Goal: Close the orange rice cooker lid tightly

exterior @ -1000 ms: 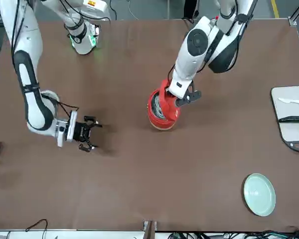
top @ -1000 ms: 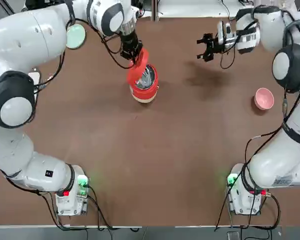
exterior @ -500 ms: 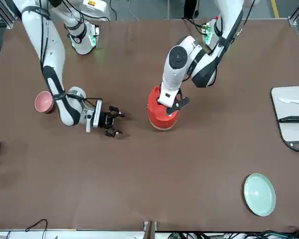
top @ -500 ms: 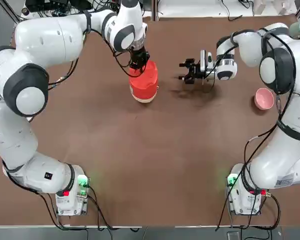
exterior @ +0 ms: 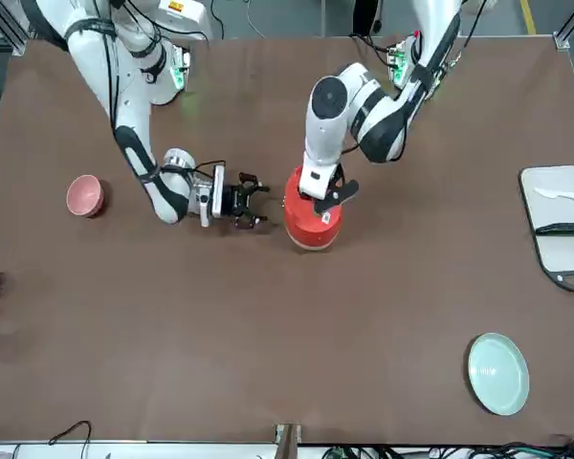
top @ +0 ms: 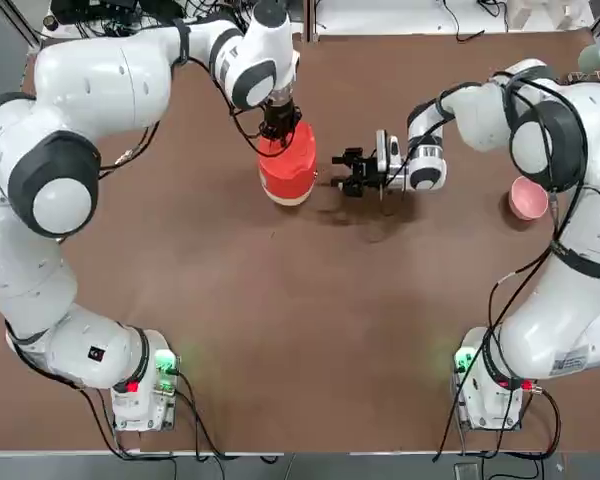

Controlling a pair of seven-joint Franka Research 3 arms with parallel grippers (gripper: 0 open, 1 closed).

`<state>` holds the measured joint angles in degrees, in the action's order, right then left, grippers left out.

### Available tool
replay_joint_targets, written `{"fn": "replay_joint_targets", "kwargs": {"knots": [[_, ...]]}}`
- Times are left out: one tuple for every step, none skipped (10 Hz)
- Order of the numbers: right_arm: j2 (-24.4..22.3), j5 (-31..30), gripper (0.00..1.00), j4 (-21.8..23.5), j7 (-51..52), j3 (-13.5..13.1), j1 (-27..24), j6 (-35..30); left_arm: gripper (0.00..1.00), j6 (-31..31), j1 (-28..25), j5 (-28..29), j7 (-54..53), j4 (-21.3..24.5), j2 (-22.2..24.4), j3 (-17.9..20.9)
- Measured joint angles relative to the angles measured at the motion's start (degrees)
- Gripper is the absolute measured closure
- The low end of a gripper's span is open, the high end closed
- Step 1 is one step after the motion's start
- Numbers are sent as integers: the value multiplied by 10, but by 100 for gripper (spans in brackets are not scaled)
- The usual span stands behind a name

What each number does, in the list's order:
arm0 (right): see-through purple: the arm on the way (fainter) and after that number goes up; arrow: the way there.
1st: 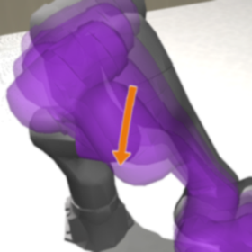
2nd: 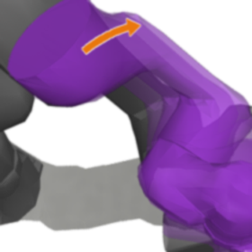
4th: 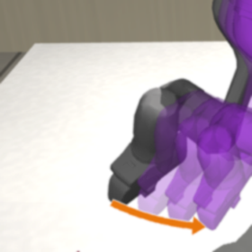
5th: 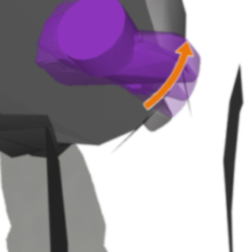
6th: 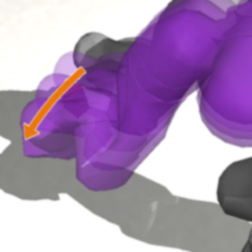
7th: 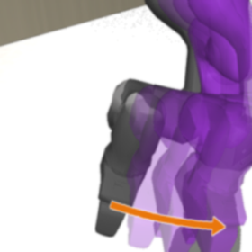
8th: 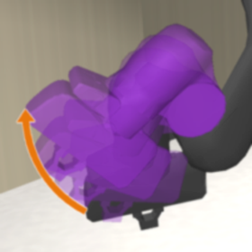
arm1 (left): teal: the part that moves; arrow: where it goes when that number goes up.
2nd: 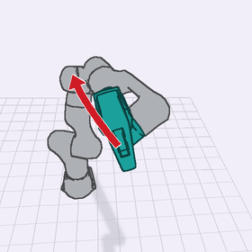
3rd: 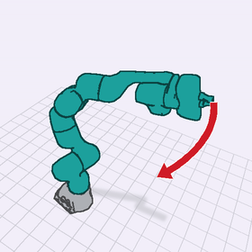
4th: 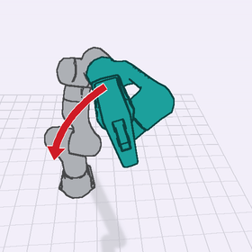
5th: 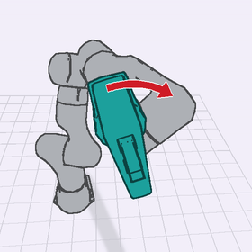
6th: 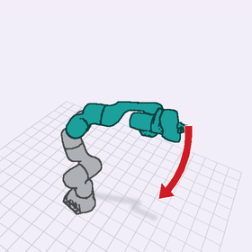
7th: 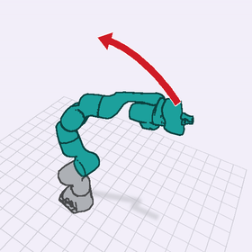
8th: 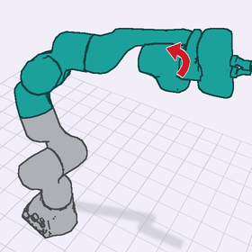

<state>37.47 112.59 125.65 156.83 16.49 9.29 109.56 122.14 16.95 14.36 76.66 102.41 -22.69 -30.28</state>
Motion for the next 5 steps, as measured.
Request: {"fn": "replay_joint_targets", "kwargs": {"knots": [[0, 7, 24, 0, 2, 0, 4, -1, 99, -1, 3, 13, 14, 0, -1, 0], [0, 15, 25, 0, 4, 0, 5, -3, 99, -2, 6, 22, 25, 0, -1, -1], [0, 24, 26, 0, 7, -1, 5, -7, 99, -2, 6, 23, 27, 0, -1, -1], [0, 34, 26, -1, 12, -3, 4, -13, 98, -3, 4, 23, 27, -2, -1, -1], [0, 46, 26, -3, 18, -5, 4, -17, 96, -13, 2, 22, 27, -9, -4, -1]]}}
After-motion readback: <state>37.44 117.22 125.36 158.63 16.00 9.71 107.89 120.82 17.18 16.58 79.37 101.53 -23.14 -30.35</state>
